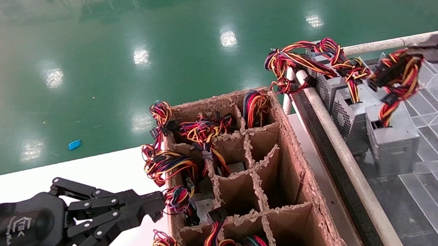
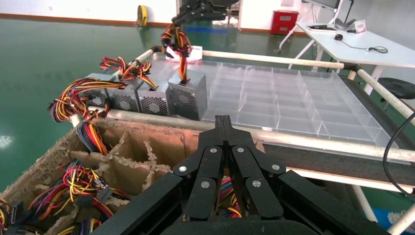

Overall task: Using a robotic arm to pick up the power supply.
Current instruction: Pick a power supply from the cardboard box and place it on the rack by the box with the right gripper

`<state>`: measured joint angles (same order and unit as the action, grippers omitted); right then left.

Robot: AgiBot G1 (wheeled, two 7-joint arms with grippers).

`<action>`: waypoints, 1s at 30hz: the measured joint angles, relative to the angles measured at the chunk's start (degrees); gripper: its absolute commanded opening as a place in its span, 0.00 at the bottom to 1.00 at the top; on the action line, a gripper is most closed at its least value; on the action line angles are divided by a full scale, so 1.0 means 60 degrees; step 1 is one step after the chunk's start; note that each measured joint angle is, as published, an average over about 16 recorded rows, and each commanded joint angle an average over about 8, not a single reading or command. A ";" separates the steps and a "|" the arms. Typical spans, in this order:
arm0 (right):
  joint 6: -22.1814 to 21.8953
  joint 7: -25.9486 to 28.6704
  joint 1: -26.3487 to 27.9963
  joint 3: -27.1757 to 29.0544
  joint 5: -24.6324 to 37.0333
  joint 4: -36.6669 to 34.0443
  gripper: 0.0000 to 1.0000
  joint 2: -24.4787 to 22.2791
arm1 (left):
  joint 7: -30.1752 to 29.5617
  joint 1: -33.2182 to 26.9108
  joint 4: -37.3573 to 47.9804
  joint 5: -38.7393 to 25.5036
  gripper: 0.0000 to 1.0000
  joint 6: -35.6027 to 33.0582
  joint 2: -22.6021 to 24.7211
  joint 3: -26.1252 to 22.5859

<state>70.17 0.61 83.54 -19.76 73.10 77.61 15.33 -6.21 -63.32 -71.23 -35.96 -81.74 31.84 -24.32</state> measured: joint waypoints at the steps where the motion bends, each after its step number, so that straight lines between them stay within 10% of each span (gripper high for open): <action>1: -0.0079 -0.0019 -0.0038 0.0008 -0.0014 0.0001 0.00 0.0031 | 0.0000 0.0000 0.0000 0.0000 0.00 0.0000 0.0000 0.0000; 30: -0.1586 0.0221 -0.1167 -0.0197 0.0219 0.0039 0.01 0.0555 | 0.0000 0.0000 0.0000 0.0000 0.00 0.0000 0.0000 0.0000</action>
<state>60.66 1.93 76.53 -20.94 74.41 77.84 18.66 -6.21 -63.32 -71.23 -35.96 -81.74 31.84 -24.33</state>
